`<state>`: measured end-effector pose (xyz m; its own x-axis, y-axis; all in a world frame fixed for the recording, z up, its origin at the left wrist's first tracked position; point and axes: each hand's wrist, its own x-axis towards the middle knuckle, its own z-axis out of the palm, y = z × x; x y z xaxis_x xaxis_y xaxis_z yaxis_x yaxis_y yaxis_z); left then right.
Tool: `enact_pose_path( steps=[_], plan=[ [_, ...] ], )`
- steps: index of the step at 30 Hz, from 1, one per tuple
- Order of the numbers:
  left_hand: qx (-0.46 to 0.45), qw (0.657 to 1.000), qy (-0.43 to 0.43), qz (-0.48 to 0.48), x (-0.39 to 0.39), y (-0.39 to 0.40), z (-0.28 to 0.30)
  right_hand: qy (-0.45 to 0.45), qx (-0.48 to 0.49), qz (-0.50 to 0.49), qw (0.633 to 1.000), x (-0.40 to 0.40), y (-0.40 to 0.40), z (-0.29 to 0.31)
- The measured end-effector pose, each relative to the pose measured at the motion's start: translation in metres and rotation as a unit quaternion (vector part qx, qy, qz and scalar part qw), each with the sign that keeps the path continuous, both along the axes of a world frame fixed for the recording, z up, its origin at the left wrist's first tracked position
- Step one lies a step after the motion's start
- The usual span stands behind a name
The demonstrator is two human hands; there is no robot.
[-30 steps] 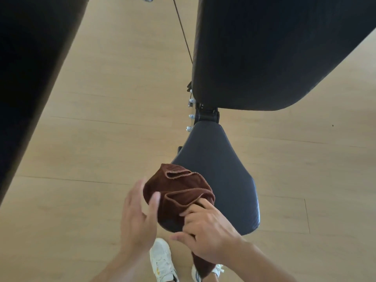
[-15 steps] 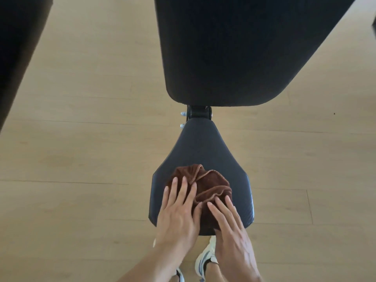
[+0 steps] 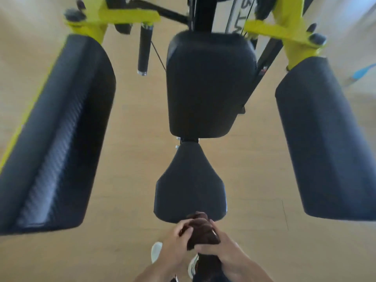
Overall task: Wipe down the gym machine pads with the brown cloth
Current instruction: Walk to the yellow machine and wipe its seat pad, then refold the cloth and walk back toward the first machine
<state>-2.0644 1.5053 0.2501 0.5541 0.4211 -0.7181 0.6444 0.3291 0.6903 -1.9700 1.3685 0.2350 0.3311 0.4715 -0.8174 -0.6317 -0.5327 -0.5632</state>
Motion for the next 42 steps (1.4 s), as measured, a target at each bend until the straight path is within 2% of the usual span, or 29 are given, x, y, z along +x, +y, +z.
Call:
enact_pose_path(
  steps=[4,7,11,14,16,18,21,24,28,30,33,37,42],
  plan=[
    [-0.088,0.989,-0.063,0.102,-0.026,0.024,0.066,-0.001,0.056,-0.083,0.995,-0.012,0.016,0.063],
    [-0.098,0.979,-0.122,0.133,-0.034,0.039,0.112,-0.017,0.134,-0.018,0.991,-0.009,0.030,0.115],
    [-0.099,0.965,-0.151,0.189,-0.039,0.049,0.144,-0.125,0.117,0.021,0.985,-0.014,0.046,0.158],
    [-0.155,0.960,-0.151,0.179,-0.042,0.050,0.153,-0.169,0.134,0.003,0.977,-0.022,0.050,0.182],
    [-0.171,0.965,-0.150,0.131,-0.045,0.049,0.158,-0.179,0.153,-0.009,0.972,-0.026,0.049,0.195],
    [-0.150,0.973,-0.153,0.080,-0.050,0.046,0.159,-0.196,0.167,-0.026,0.966,-0.028,0.045,0.207],
    [-0.123,0.975,-0.175,0.053,-0.051,0.044,0.159,-0.213,0.178,-0.053,0.959,-0.029,0.033,0.219],
    [-0.048,0.980,-0.194,0.019,-0.046,0.039,0.168,-0.229,0.129,-0.041,0.964,-0.025,0.017,0.226],
    [0.040,0.977,-0.204,-0.049,-0.036,0.022,0.179,-0.174,0.092,-0.050,0.979,-0.022,-0.004,0.229],
    [0.064,0.970,-0.217,-0.084,-0.030,0.010,0.178,-0.173,0.091,-0.092,0.976,-0.020,-0.019,0.227],
    [0.126,0.966,-0.167,-0.150,-0.019,-0.013,0.170,-0.218,0.079,-0.181,0.956,-0.018,-0.050,0.223],
    [0.200,0.929,-0.117,-0.287,-0.001,-0.056,0.155,-0.255,0.070,-0.241,0.934,-0.015,-0.099,0.223],
    [0.171,0.872,-0.052,-0.456,0.035,-0.138,0.146,-0.270,0.095,-0.306,0.908,0.005,-0.188,0.237]
  ],
)
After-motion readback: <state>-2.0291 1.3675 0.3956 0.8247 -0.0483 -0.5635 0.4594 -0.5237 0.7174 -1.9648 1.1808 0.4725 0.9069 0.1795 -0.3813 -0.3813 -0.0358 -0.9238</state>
